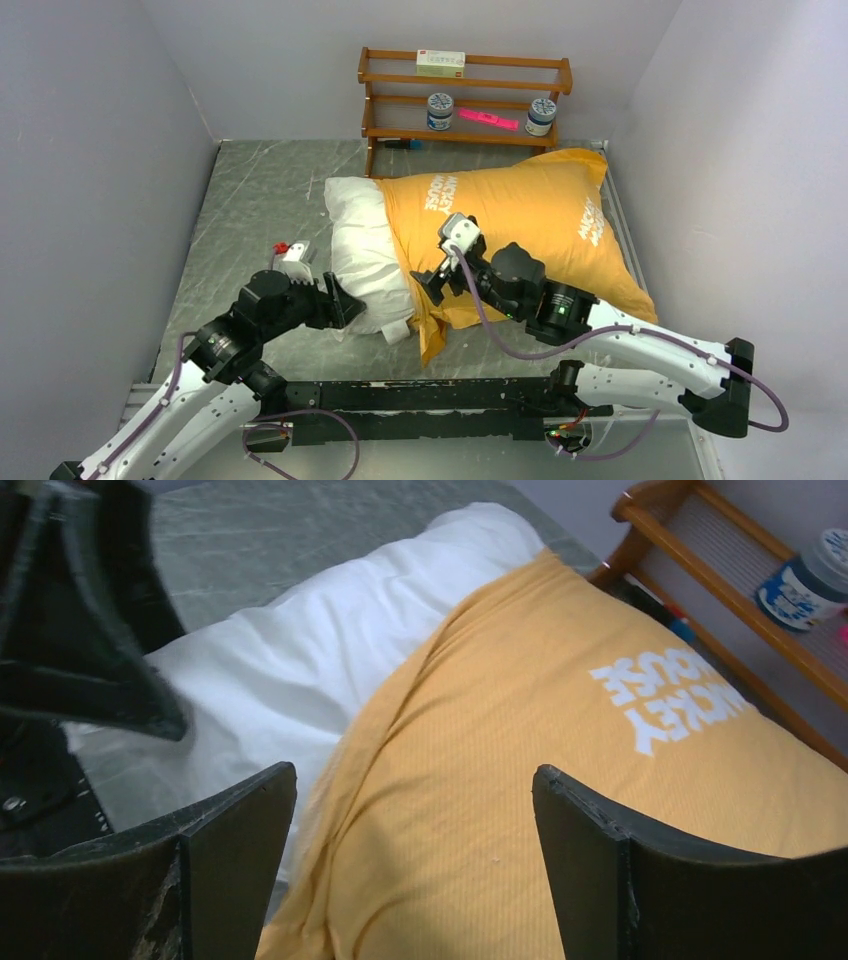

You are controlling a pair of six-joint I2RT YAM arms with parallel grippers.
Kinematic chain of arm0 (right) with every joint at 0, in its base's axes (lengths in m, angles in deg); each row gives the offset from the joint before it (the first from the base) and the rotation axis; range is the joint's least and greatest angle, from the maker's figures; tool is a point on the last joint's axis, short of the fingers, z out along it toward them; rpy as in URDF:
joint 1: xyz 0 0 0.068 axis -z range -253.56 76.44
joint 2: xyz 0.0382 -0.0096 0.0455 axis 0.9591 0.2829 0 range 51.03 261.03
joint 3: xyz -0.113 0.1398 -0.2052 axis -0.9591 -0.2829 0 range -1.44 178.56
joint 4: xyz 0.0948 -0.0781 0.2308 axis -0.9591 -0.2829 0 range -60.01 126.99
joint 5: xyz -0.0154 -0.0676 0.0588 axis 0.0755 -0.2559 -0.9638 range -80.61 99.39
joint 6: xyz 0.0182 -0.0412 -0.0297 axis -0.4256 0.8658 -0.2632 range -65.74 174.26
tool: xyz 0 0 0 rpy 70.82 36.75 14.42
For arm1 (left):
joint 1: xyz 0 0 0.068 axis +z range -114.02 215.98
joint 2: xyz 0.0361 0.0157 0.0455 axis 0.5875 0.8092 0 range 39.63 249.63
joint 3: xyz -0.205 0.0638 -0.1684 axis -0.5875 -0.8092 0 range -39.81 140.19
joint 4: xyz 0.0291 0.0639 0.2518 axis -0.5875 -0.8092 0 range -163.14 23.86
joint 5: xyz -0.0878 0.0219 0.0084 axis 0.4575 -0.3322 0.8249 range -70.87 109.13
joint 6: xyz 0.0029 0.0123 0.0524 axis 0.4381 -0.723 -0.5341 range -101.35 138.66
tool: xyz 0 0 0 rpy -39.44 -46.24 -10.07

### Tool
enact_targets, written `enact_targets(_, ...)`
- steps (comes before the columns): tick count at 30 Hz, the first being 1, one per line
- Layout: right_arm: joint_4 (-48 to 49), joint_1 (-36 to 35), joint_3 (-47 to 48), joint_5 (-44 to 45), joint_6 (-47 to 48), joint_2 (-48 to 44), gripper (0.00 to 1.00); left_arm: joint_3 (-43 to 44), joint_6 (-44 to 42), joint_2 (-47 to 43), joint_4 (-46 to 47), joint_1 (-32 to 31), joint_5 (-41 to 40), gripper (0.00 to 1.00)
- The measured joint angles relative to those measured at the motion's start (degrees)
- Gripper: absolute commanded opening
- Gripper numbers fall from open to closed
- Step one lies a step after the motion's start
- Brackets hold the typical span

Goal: Remove the pillowcase from the pillow
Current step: Remove the pillow from the pillowcase.

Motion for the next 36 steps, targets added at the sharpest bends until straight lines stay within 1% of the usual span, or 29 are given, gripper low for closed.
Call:
enact_targets(4, -0.2, 0.0, 3.1, 5.3, -1.4, 4.4, 0.95, 4.3, 0.9, 1.9, -1.3, 0.0, 0.8, 0.95)
enact_targets(7, -1.2, 0.2, 6.1, 8.7, -3.0, 7.6, 0.99, 11.9, 0.4, 7.0, -3.0, 0.0, 1.6, 0.96)
enact_targets(8, -1.7, 0.4, 7.0, 9.5, -3.6, 8.4, 1.00, 16.3, -0.2, 9.8, -3.5, 0.0, 1.4, 0.96)
enact_targets(9, -2.3, 0.5, 8.0, 10.2, -4.3, 9.2, 1.00, 18.9, -0.6, 11.4, -3.5, 0.0, 1.0, 0.96)
enact_targets(12, -4.0, 1.1, 10.7, 12.0, -6.9, 11.1, 1.00, 28.2, -2.5, 18.1, -5.4, 0.0, -2.9, 0.96)
enact_targets(14, -5.5, 1.7, 12.7, 12.8, -9.1, 12.5, 1.00, 33.7, -4.0, 23.0, -5.8, 0.2, -6.9, 0.96)
enact_targets(16, -6.9, 2.6, 14.2, 13.2, -11.6, 13.8, 1.00, 37.0, -5.5, 27.3, -5.8, 0.9, -10.1, 0.96)
enact_targets(19, -10.5, 4.2, 17.3, 13.6, -15.3, 16.5, 1.00, 40.3, -7.4, 34.1, -5.5, 4.1, -11.0, 0.96)
enact_targets(23, -16.1, 6.5, 23.6, 13.2, -19.8, 21.8, 1.00, 42.4, -8.5, 42.1, -3.7, 10.3, -7.1, 0.96)
enact_targets(28, -19.0, 8.7, 25.1, 9.6, -23.7, 24.5, 1.00, 44.0, -8.6, 48.0, -1.4, 17.0, -0.4, 0.93)
enact_targets(32, -22.1, 10.4, 28.6, 6.5, -24.7, 28.5, 1.00, 45.4, -8.4, 52.6, 1.0, 19.9, 5.8, 0.92)
enact_targets(36, -24.1, 11.9, 35.5, 4.3, -25.0, 33.6, 1.00, 45.7, -8.2, 56.3, 2.3, 19.9, 10.6, 0.91)
